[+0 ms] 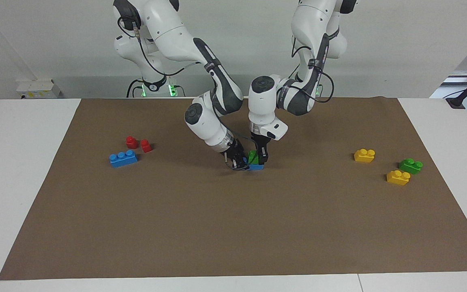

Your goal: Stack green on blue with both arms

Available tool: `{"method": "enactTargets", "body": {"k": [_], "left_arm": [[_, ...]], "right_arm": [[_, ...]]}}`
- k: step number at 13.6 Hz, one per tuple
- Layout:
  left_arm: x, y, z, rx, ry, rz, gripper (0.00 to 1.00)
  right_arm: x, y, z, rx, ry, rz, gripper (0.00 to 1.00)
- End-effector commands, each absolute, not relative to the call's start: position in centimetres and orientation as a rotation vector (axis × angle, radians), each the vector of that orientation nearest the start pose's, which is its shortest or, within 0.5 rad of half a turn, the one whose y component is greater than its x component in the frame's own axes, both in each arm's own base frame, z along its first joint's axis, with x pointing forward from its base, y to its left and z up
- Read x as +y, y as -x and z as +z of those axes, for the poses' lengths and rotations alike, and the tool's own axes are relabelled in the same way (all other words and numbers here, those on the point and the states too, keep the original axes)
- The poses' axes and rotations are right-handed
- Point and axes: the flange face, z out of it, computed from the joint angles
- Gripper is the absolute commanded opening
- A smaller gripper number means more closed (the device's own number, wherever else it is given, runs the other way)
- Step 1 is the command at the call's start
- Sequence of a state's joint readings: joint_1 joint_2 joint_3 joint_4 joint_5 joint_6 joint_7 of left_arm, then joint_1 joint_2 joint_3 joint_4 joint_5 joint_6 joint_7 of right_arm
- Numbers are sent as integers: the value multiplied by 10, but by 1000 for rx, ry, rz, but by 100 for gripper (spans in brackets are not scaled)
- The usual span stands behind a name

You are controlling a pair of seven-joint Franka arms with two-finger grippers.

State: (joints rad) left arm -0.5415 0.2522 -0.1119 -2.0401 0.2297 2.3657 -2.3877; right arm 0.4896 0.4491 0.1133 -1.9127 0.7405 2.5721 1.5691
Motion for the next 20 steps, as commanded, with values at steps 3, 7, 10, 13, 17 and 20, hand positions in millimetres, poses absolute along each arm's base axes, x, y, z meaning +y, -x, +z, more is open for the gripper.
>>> {"method": "enactTargets", "body": {"k": [3, 7, 10, 13, 17, 20], "left_arm": [[-341, -485, 348, 2102, -2200, 273, 100], [-288, -521, 384, 2044, -2262, 319, 100], [-230, -556, 403, 1967, -2350, 352, 100], [-163, -585, 428, 1837, -2485, 391, 100], [-109, -606, 461, 1538, -2736, 407, 100], [-92, -610, 477, 1261, -2916, 411, 100]], "right_arm": [[342, -545, 280, 1922, 1863, 499, 96], [294, -578, 292, 1966, 1820, 542, 98], [230, -605, 310, 1939, 1862, 557, 99], [176, -625, 355, 1764, 2122, 479, 99], [129, -626, 431, 1294, 2572, 288, 99], [97, -609, 489, 782, 2873, 200, 100]]}}
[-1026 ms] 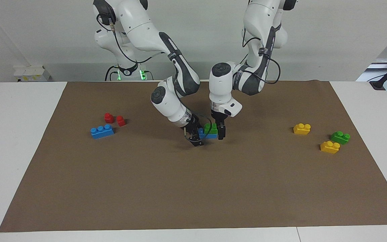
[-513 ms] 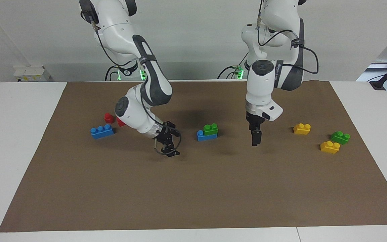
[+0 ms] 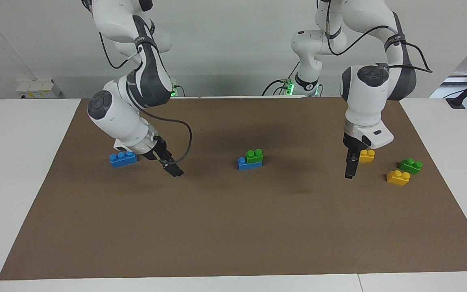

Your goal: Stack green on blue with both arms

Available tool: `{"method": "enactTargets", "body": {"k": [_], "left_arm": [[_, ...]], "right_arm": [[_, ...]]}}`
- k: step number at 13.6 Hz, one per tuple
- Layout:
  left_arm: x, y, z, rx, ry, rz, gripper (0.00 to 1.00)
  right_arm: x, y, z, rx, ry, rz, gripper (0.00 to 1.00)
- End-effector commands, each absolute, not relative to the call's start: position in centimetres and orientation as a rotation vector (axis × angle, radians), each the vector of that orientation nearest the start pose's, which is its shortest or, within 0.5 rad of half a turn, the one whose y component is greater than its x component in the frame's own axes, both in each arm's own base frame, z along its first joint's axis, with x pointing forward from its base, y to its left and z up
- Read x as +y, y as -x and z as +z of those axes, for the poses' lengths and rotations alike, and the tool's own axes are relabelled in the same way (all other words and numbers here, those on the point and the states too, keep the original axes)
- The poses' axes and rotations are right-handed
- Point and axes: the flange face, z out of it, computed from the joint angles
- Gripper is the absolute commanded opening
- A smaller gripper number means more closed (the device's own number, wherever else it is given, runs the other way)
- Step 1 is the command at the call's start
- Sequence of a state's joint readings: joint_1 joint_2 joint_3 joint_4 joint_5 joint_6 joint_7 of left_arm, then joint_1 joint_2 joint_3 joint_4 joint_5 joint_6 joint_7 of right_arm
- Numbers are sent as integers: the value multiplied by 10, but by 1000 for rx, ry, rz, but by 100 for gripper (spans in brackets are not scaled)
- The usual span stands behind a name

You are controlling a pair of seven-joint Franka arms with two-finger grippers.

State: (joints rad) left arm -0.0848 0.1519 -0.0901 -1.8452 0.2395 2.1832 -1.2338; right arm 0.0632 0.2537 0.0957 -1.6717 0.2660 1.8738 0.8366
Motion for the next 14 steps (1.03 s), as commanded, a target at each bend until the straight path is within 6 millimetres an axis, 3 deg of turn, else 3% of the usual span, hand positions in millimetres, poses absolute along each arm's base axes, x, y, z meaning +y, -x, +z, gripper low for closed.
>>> {"method": "enactTargets", "body": {"k": [1, 3, 6, 8, 10, 14], "left_arm": [[-89, -612, 488, -1097, 2831, -379, 100], [-73, -612, 503, -908, 2892, -326, 100], [-41, -595, 537, -581, 3008, -256, 100], [-25, -581, 551, -308, 3048, -182, 100], [-23, -569, 564, -140, 3063, -135, 100], [-27, -529, 594, -3, 3073, 2, 100]], "right_arm": [[88, -603, 507, 570, 2963, 175, 100], [66, -594, 543, 234, 3056, 134, 100], [25, -580, 585, 38, 3094, 122, 100], [8, -572, 596, -26, 3122, 122, 100], [-3, -561, 605, -8, 3126, 150, 100], [-10, -546, 607, 26, 3128, 185, 100]]}}
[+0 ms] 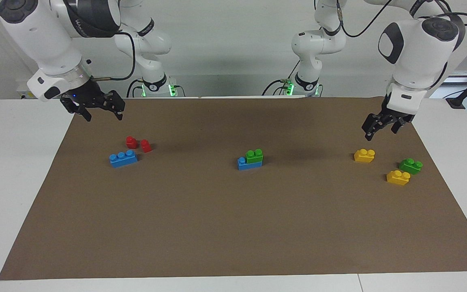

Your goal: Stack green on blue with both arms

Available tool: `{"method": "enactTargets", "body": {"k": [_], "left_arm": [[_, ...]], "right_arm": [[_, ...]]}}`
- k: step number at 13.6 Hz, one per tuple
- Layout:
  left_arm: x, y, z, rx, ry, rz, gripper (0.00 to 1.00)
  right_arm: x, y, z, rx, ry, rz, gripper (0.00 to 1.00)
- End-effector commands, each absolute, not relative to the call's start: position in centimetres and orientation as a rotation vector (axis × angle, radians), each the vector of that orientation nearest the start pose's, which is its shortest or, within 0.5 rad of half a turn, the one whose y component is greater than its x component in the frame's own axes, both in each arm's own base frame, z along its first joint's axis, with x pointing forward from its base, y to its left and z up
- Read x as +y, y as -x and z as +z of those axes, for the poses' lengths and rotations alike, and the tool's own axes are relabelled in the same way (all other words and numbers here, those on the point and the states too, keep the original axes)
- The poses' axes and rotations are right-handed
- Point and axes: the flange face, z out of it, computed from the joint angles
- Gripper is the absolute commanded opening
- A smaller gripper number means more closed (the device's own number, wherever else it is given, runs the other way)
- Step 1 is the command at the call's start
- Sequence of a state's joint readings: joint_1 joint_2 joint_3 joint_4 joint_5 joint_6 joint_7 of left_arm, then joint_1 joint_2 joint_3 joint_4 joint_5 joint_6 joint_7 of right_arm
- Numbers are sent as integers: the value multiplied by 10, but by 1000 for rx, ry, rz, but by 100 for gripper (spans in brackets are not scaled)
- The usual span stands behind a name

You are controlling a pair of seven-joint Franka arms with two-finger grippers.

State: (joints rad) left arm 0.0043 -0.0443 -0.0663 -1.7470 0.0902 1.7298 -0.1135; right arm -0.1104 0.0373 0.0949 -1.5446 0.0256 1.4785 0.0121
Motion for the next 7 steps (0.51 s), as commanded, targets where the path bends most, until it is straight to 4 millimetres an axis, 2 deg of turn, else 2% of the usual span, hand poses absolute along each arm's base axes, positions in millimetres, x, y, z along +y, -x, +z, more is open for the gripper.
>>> {"method": "enactTargets", "body": {"k": [1, 3, 7], "left_arm": [[-28, -522, 594, -1, 3090, 30, 100], [-27, -512, 588, -10, 3104, 44, 100], [-29, -519, 585, 61, 3130, -53, 100]], "right_arm": [[-9, -542, 606, 26, 3128, 194, 100], [-9, -538, 604, 33, 3126, 214, 100], [-10, -536, 603, 38, 3126, 226, 100]]}}
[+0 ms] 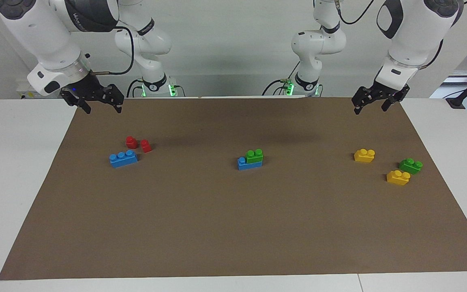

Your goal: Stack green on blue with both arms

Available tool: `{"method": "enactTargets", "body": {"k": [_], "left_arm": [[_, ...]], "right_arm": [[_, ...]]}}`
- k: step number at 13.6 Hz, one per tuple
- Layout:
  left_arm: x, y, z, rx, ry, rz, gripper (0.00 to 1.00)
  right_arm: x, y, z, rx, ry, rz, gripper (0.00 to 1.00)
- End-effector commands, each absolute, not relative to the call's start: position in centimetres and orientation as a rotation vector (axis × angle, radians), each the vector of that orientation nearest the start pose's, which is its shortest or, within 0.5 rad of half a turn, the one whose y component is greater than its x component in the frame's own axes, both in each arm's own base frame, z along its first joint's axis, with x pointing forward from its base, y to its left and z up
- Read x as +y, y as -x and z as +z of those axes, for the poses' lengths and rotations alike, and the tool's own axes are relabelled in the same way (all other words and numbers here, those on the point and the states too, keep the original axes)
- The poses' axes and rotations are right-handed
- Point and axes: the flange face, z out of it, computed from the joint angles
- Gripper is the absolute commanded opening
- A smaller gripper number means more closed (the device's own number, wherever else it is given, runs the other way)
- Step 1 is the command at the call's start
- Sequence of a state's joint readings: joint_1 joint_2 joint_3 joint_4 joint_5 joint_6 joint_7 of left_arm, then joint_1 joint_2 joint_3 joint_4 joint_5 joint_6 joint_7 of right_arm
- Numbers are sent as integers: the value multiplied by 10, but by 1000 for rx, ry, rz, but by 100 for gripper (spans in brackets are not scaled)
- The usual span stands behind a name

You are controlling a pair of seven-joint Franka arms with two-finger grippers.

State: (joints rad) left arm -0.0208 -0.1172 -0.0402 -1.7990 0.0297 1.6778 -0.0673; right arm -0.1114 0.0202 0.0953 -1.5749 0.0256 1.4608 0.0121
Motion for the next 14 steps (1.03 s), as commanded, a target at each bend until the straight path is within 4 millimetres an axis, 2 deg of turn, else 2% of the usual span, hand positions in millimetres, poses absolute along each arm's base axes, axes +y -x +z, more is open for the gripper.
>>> {"method": "enactTargets", "body": {"k": [1, 8, 11, 14], "left_arm": [[-28, -520, 586, 102, 3129, -58, 100], [-28, -521, 589, 92, 3169, -72, 100], [-28, -521, 596, 91, 3169, -77, 100], [-21, -521, 596, 77, 3168, -77, 100]], "right_arm": [[-10, -534, 602, 38, 3127, 231, 100], [-15, -536, 603, 45, 3157, 212, 100], [-17, -543, 605, 66, 3174, 144, 100], [-18, -544, 605, 74, 3172, 139, 100]]}}
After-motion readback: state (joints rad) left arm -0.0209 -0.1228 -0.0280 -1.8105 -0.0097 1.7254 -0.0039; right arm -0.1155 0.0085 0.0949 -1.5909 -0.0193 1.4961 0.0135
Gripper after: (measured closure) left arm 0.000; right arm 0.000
